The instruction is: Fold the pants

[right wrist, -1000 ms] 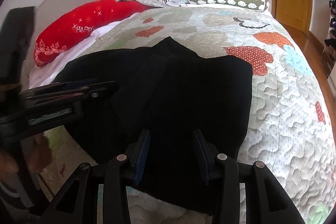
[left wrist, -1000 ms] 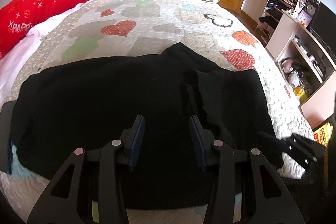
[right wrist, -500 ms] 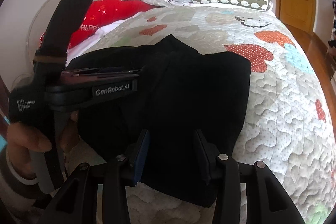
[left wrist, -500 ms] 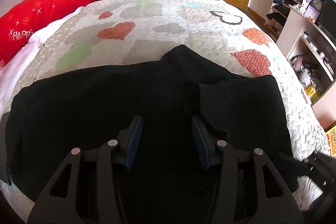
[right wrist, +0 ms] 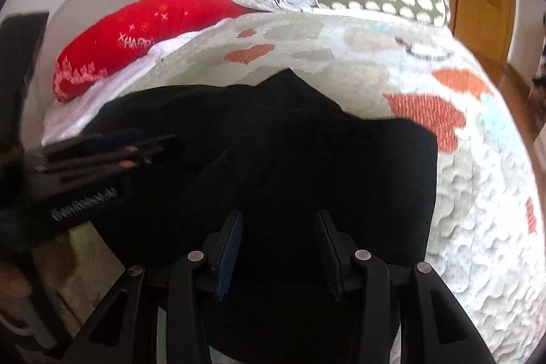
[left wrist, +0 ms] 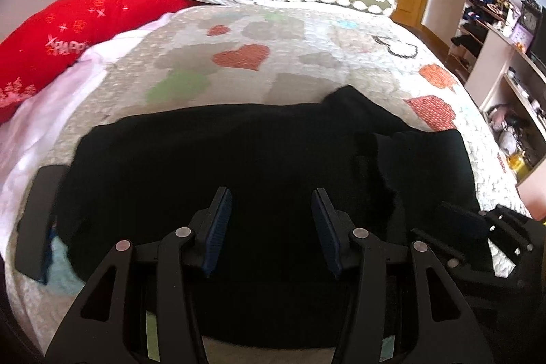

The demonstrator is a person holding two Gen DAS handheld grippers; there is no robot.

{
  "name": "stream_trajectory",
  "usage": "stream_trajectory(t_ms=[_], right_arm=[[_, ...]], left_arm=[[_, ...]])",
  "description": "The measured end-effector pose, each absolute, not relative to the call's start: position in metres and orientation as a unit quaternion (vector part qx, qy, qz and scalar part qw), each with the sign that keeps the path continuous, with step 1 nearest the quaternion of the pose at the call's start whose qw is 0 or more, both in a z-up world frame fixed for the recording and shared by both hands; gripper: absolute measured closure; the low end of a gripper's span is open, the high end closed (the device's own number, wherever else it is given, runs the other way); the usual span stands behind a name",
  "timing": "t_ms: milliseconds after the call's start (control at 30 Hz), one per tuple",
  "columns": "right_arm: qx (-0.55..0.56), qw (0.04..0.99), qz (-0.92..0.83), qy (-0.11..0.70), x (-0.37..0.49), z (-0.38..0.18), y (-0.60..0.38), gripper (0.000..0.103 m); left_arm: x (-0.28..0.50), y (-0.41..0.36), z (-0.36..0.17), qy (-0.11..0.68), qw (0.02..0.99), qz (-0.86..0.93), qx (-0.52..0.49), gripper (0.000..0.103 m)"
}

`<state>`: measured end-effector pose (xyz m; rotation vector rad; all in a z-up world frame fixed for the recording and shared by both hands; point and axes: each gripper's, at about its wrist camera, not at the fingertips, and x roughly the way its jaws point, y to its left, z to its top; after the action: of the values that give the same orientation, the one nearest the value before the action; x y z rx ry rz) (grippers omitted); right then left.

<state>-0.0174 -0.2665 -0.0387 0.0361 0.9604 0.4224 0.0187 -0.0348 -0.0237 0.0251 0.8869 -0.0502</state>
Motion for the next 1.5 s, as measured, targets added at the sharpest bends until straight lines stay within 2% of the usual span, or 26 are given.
stream_trajectory(t_ms=[200, 400, 633, 867, 1000, 1033, 1067, 1167, 1200, 1233, 1433, 1500], right_arm=[[0.040, 0.867, 0.204, 0.452, -0.017, -0.023, -0.273, 0.061], [0.024, 0.858, 0.210, 0.468, -0.014, -0.037, -0.259, 0.061], [0.015, 0.867, 0.221, 0.446, -0.010, -0.007, -0.249, 0.059], [-0.001, 0.856, 0.288, 0.429, 0.004, 0.005, -0.198, 0.052], [-0.022, 0.847, 0.320, 0.423, 0.019, 0.008, -0.162, 0.044], [-0.028, 0.845, 0.328, 0.420, 0.025, 0.010, -0.151, 0.042], [-0.032, 0.842, 0.338, 0.419, 0.030, 0.012, -0.142, 0.040], [-0.057, 0.830, 0.355, 0.427, 0.048, 0.010, -0.111, 0.037], [-0.069, 0.827, 0.358, 0.428, 0.053, 0.009, -0.101, 0.037], [-0.082, 0.822, 0.364, 0.430, 0.060, 0.007, -0.087, 0.037], [-0.124, 0.807, 0.383, 0.431, 0.094, -0.009, -0.033, 0.036], [-0.132, 0.800, 0.387, 0.439, 0.105, -0.018, -0.019, 0.033]], left_arm=[[0.007, -0.014, -0.016, 0.420, 0.908, -0.006, -0.004, 0.055], [-0.003, 0.001, -0.012, 0.414, 0.910, 0.008, -0.012, 0.054], [-0.010, 0.020, -0.011, 0.413, 0.910, 0.019, -0.029, 0.055], [-0.030, 0.072, -0.016, 0.415, 0.901, 0.028, -0.127, 0.054], [-0.046, 0.100, -0.023, 0.405, 0.897, 0.042, -0.172, 0.050], [-0.048, 0.104, -0.024, 0.405, 0.895, 0.049, -0.180, 0.039], [-0.051, 0.109, -0.025, 0.401, 0.894, 0.056, -0.192, 0.035], [-0.062, 0.127, -0.025, 0.374, 0.892, 0.074, -0.243, 0.035], [-0.063, 0.132, -0.025, 0.365, 0.892, 0.076, -0.254, 0.032], [-0.061, 0.135, -0.025, 0.368, 0.891, 0.074, -0.257, 0.024], [-0.038, 0.141, -0.047, 0.411, 0.869, 0.064, -0.269, 0.023], [-0.032, 0.140, -0.052, 0.414, 0.867, 0.060, -0.273, 0.023]])
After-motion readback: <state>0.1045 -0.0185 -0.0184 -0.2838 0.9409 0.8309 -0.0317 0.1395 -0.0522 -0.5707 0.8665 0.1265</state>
